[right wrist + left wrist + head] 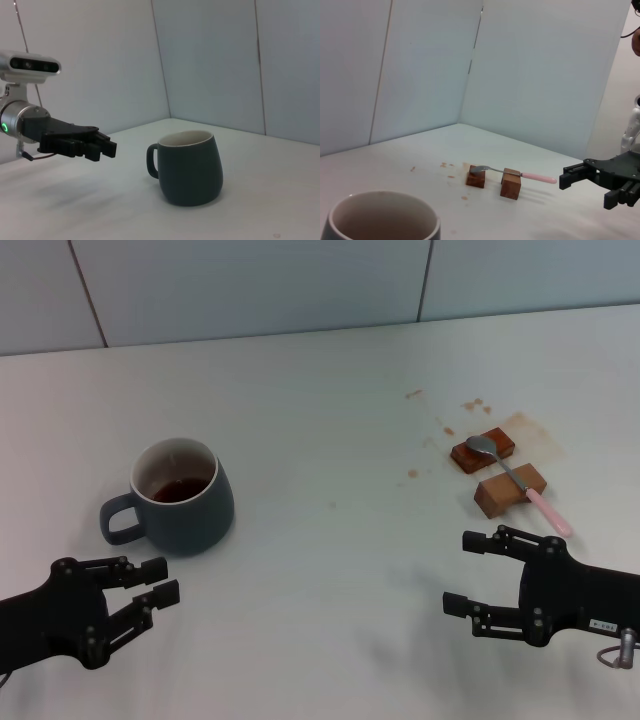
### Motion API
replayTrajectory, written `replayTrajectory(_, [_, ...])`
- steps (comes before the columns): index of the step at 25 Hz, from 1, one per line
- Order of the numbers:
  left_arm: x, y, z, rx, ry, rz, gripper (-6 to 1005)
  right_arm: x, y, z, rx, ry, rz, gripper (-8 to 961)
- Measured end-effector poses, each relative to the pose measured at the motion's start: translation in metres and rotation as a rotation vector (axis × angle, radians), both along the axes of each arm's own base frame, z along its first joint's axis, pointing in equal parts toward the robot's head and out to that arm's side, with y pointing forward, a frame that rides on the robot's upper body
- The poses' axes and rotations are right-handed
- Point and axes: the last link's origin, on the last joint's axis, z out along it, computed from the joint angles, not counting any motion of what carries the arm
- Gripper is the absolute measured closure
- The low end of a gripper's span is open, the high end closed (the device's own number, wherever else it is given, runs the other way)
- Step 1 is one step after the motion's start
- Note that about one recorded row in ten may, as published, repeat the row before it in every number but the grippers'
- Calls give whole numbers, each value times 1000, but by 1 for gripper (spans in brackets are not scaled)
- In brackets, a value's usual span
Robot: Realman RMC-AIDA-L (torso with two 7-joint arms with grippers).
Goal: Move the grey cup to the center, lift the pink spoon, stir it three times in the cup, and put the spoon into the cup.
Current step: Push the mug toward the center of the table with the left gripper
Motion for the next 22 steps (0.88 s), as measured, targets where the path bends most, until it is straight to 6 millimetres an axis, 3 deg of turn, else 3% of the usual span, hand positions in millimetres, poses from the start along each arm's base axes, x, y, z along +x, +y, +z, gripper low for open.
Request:
replayTrajectory(10, [0,2,1,8,6,-5,947,-1,-1,0,-3,6,5,134])
replayTrajectory(18, [2,3,4,17,1,-12,990,-1,-1,0,-5,8,5,134])
replayTrajectory(22, [4,12,15,79,-18,-14,1001,-1,-1,0,-5,9,4,134])
